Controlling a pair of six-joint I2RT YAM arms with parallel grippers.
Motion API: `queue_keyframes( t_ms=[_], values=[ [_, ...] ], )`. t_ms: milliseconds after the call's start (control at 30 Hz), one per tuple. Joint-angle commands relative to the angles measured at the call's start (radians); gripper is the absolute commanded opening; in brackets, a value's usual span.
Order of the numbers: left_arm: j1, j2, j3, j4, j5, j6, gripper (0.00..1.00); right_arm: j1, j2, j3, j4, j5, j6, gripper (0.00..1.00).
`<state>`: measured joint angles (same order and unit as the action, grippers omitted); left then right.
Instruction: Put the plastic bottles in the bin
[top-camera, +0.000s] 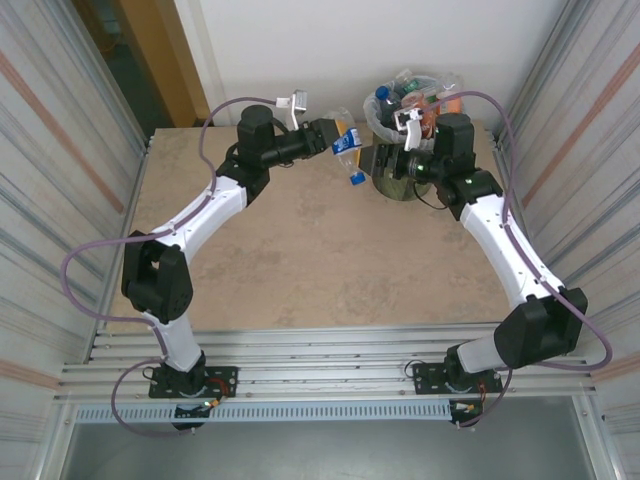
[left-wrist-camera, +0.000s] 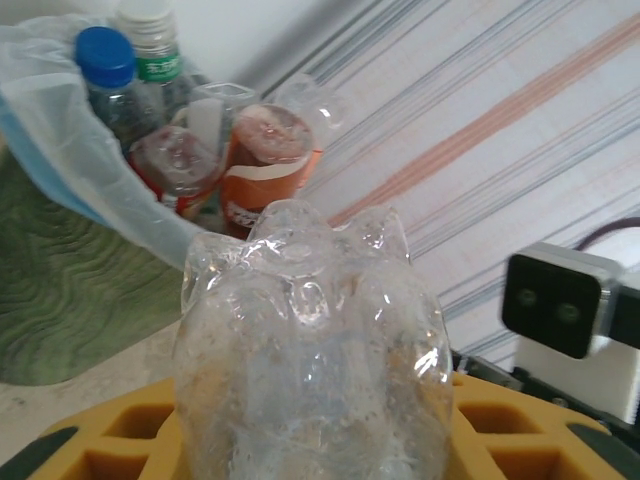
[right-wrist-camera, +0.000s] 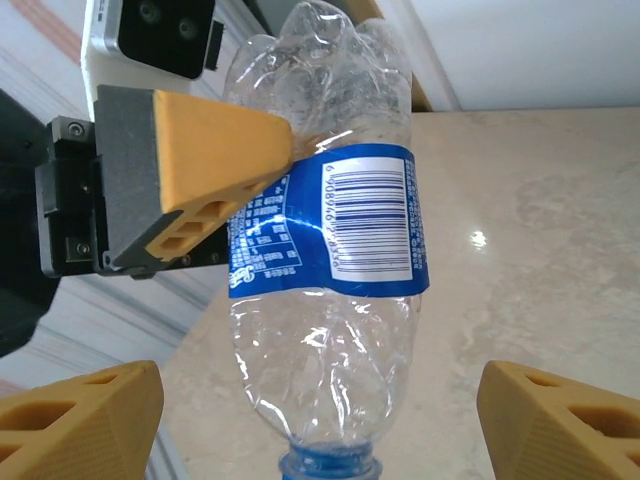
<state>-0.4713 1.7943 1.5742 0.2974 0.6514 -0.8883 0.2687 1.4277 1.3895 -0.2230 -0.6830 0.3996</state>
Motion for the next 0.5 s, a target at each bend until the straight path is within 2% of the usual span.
queue_keyframes(
  t_ms=[0, 100, 300, 367, 467],
  values=[
    [-0.003, -0.046, -0.014, 0.114, 0.077, -0.076, 0.22, 0.001, 0.033, 0.006, 0.077, -0.082, 0.065, 0.80],
    [-0.004, -0.045, -0.021, 0.150, 0.102, -0.112, 0.22, 0.001, 0.056, 0.015, 0.112, -0.114, 0.089, 0.78],
    [-0.004, -0.019, -0.025, 0.267, 0.159, -0.222, 0.22, 0.004, 0.080, 0.018, 0.201, -0.171, 0.147, 0.66],
    [-0.004, -0.007, -0.020, 0.299, 0.164, -0.250, 0.22, 0.007, 0.086, 0.019, 0.215, -0.178, 0.158, 0.59],
    [-0.004, 0.000, -0.011, 0.310, 0.163, -0.258, 0.22, 0.012, 0.087, 0.026, 0.214, -0.177, 0.158, 0.43]
  ],
)
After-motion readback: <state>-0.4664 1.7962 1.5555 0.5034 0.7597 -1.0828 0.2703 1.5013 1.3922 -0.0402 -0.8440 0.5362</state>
